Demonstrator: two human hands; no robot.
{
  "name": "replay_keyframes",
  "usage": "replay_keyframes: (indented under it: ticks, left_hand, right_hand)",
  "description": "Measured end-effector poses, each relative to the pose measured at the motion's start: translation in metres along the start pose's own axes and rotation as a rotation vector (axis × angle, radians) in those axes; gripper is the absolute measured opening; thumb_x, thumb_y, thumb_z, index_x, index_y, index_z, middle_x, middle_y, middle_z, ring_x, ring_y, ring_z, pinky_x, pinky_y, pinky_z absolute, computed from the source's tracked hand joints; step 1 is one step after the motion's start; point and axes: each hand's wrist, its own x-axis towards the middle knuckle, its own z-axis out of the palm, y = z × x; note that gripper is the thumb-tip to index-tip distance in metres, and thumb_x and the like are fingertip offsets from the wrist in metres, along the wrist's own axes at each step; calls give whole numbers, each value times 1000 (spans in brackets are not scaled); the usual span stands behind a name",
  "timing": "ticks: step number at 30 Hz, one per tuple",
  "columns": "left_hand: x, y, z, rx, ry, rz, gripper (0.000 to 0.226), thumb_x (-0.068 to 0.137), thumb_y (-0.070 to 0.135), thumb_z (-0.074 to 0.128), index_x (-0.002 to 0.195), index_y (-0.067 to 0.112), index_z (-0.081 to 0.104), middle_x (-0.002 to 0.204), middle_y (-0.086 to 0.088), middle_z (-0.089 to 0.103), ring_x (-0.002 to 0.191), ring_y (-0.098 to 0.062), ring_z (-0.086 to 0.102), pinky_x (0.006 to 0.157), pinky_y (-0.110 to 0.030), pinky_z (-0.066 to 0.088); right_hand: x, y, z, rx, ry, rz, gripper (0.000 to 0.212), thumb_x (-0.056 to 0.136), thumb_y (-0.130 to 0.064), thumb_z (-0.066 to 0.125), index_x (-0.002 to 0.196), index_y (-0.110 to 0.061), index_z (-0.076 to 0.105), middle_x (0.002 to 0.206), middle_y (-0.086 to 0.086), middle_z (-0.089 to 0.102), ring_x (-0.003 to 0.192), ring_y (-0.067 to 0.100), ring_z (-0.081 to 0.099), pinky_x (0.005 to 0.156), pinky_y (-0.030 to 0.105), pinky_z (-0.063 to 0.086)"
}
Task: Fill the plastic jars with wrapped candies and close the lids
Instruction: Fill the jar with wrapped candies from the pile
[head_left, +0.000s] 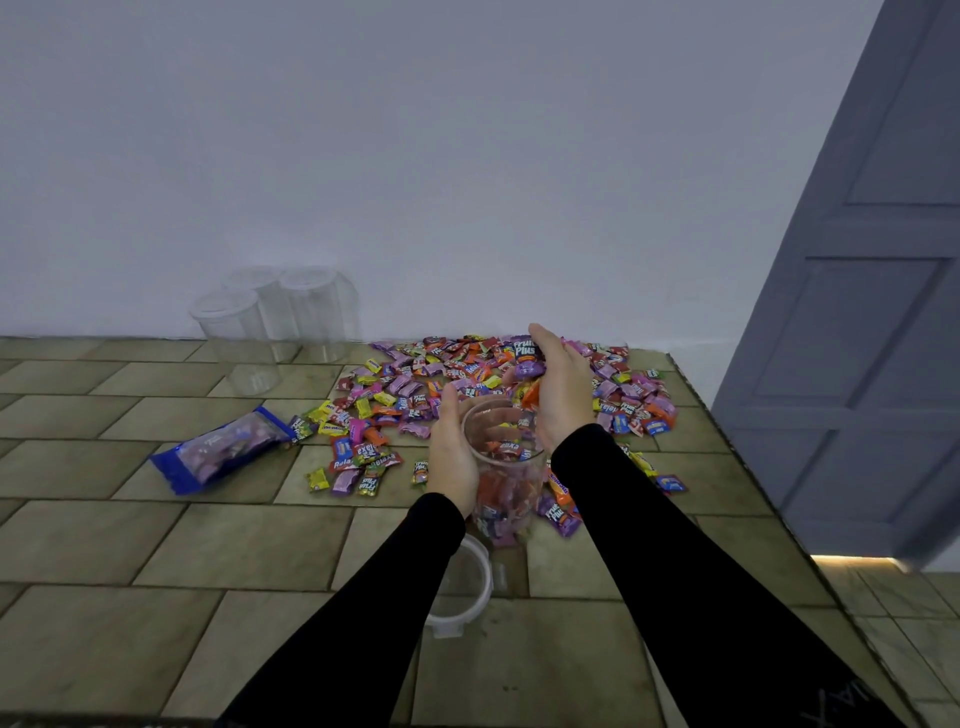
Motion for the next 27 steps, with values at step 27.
replay_keyframes:
  ticks: [27]
  left_hand:
    - [-1,2,3,-73,34,2,72,99,55,26,100,-5,66,90,-24,68,72,-32,64,63,-32,54]
  right_hand:
    - [-11,-6,-5,-70,-230,-128,20,77,-2,50,87,-11,65,63,7,54,53,21,56,39,20,38]
